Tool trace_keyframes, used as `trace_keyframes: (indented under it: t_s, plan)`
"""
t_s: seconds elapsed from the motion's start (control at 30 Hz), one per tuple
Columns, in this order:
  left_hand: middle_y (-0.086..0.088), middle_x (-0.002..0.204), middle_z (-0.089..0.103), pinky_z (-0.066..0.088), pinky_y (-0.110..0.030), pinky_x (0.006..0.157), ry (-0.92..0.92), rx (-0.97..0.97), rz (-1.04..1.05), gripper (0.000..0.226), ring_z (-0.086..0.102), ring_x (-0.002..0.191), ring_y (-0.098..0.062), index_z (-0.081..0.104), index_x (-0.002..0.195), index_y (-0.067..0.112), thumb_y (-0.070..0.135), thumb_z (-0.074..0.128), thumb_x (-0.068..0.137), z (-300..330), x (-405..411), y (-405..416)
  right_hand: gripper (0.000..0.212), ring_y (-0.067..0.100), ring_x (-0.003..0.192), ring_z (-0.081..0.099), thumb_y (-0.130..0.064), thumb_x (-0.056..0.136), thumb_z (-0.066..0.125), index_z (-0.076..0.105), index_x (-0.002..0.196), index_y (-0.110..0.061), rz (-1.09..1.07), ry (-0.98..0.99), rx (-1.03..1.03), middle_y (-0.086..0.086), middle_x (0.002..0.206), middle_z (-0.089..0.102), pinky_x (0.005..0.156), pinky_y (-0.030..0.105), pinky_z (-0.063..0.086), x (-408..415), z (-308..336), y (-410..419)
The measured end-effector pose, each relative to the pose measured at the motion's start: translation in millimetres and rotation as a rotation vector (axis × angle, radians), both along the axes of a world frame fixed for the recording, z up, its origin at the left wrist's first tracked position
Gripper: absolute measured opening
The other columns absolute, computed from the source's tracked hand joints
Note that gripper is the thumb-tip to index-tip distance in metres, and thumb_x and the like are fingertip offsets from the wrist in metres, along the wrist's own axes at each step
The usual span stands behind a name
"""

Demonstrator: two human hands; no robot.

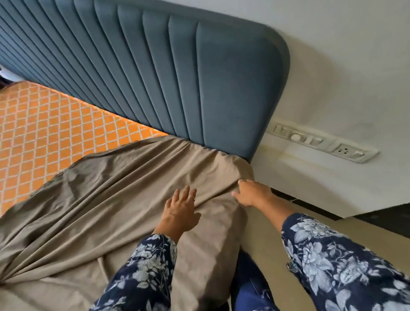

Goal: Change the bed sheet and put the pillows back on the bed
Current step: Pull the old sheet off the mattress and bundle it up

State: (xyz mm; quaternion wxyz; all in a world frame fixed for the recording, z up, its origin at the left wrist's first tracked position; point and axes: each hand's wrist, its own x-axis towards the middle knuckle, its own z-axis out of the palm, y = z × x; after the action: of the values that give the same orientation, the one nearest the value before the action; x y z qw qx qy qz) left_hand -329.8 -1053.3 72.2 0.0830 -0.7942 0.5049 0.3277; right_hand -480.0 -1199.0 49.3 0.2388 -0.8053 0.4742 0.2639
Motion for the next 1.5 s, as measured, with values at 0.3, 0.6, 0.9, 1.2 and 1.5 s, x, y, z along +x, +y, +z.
trace_keyframes:
  t_s: [0.3,0.6,0.9,1.2,1.5]
  plan:
    - [-0.003,0.162,0.000,0.011,-0.041,0.120,0.005,0.145,0.219,0.073,0.002,0.149,-0.026,0.007,0.154,0.020,0.042,0.046,0.098,-40.3,41.7,-25.6,0.062,0.037,0.130,0.042,-0.048,0.100,0.035,0.047,0.136,0.001,-0.190,0.053,0.168,0.025,0.142,0.043,0.105,0.042,0.034,31.4,-95.3,-88.0]
    - [-0.004,0.161,0.009,0.018,-0.039,0.119,0.063,0.124,0.397,0.069,0.011,0.148,-0.021,0.014,0.154,0.018,0.041,0.047,0.098,-73.1,40.9,-14.2,0.032,0.037,0.118,0.054,-0.018,0.091,0.053,0.061,0.119,-0.002,-0.218,0.067,0.152,0.020,0.129,0.057,0.094,0.038,0.043,48.2,-141.4,-98.5]
    - [-0.013,0.142,0.049,0.037,-0.034,0.105,0.231,0.174,0.478,0.093,0.047,0.131,-0.027,0.001,0.154,0.016,0.036,0.064,0.090,-52.1,34.7,-17.1,0.033,0.020,0.067,0.047,-0.005,0.090,0.048,0.041,0.059,-0.012,0.154,-0.288,0.503,0.012,0.065,0.046,0.062,0.030,0.032,71.9,-69.0,-81.2]
    - [-0.022,0.096,0.068,0.040,-0.033,0.066,0.281,-0.390,0.816,0.045,0.064,0.091,-0.035,0.064,0.098,-0.007,0.025,0.045,0.074,-14.2,16.7,-13.3,0.036,0.002,0.044,0.040,-0.007,0.095,0.047,0.047,0.060,-0.013,0.135,-0.599,0.812,-0.001,0.054,0.044,0.049,0.017,0.030,132.4,18.2,4.5]
    - [-0.002,0.063,0.052,0.035,-0.029,0.060,0.212,-0.376,0.657,0.027,0.052,0.066,-0.018,0.056,0.066,0.005,0.015,0.058,0.091,33.4,48.2,100.2,0.072,0.046,0.124,0.045,-0.004,0.090,0.046,0.016,0.151,-0.028,0.284,-0.178,0.268,0.025,0.150,0.022,0.102,0.043,0.038,110.5,-3.7,29.8]
